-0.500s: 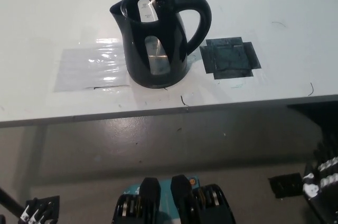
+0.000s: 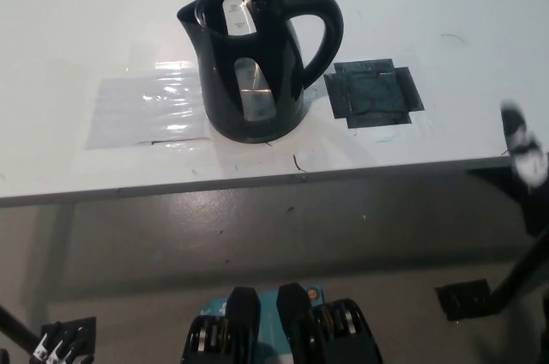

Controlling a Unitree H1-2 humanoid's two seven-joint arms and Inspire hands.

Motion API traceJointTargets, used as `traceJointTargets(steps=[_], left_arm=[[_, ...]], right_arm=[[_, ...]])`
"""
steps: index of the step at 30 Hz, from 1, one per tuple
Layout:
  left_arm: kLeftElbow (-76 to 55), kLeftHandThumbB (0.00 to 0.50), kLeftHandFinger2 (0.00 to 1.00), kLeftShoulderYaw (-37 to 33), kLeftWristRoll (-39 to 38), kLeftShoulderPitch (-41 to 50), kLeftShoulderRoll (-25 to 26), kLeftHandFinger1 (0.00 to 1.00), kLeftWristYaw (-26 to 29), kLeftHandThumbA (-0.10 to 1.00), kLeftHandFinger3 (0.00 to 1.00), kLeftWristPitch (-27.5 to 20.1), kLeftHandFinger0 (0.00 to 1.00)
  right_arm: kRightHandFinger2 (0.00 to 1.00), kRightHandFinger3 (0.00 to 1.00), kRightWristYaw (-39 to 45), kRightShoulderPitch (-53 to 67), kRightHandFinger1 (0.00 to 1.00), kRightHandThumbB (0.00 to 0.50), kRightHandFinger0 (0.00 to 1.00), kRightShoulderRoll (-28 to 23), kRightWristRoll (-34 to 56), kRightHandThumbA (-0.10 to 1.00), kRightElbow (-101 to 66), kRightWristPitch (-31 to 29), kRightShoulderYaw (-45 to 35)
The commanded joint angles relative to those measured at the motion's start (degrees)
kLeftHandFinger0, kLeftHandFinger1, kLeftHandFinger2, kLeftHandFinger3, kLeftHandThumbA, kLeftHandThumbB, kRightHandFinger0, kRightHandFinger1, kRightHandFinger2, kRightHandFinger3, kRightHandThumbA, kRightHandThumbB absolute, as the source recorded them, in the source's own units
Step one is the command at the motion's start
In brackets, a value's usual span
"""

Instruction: The robot uses its right hand to push down on the lid of a kettle kept in the middle of the desk to close it

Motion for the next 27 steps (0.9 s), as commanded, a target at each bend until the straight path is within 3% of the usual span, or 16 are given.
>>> traceJointTargets(steps=[1,3,7,8,13,14,17,27], left_arm=[[-1.78,0.488,1.00,0.86,-2.41,0.42,2.33,1.00,-2.85,1.00,1.00,-2.49,1.00],[-2.31,0.487,1.00,0.56,-2.71,0.78,2.04,1.00,-2.81,1.00,1.00,-1.68,1.00],[-2.14,0.481,1.00,0.55,-2.67,0.75,2.08,1.00,-2.88,1.00,1.00,-1.98,1.00],[-2.13,0.487,1.00,0.66,-2.57,0.67,1.93,1.00,-2.57,1.00,1.00,-2.07,1.00],[-1.58,0.485,1.00,0.53,-2.73,0.84,1.41,1.00,-2.84,1.00,1.00,-2.75,1.00],[-1.51,0.487,1.00,0.53,-2.69,0.80,1.44,1.00,-2.81,1.00,1.00,-2.76,1.00],[-1.34,0.481,1.00,0.55,-2.83,0.74,1.44,1.00,-2.98,1.00,1.00,-2.88,1.00],[-0.97,0.468,1.00,0.29,-3.35,1.78,0.55,1.00,-3.62,1.00,1.00,-3.58,1.00]], right_arm=[[1.00,1.00,-5.18,-24.75,1.00,0.040,1.00,1.06,-2.44,0.67,-1.06,23.61,2.33],[1.00,1.00,-8.31,-28.72,1.00,0.094,1.00,5.41,-0.73,0.59,6.77,23.61,2.36],[1.00,1.00,-8.03,-31.11,1.00,0.071,1.00,6.70,-4.01,0.63,11.68,23.61,3.71],[1.00,1.00,-7.68,-32.67,1.00,0.044,1.00,6.71,-6.30,0.70,15.51,22.89,5.04],[1.00,1.00,-8.02,-38.35,1.00,0.086,1.00,8.92,-6.11,0.72,32.42,17.06,6.15],[1.00,1.00,-8.04,-39.62,1.00,0.115,1.00,8.96,-7.02,0.76,36.17,15.40,6.85],[1.00,1.00,-8.31,-41.92,1.00,0.116,1.00,9.03,-7.88,0.81,42.41,13.54,7.82],[1.00,1.00,-10.33,-48.35,1.00,0.118,1.00,9.45,-9.57,0.72,58.52,10.10,9.41]])
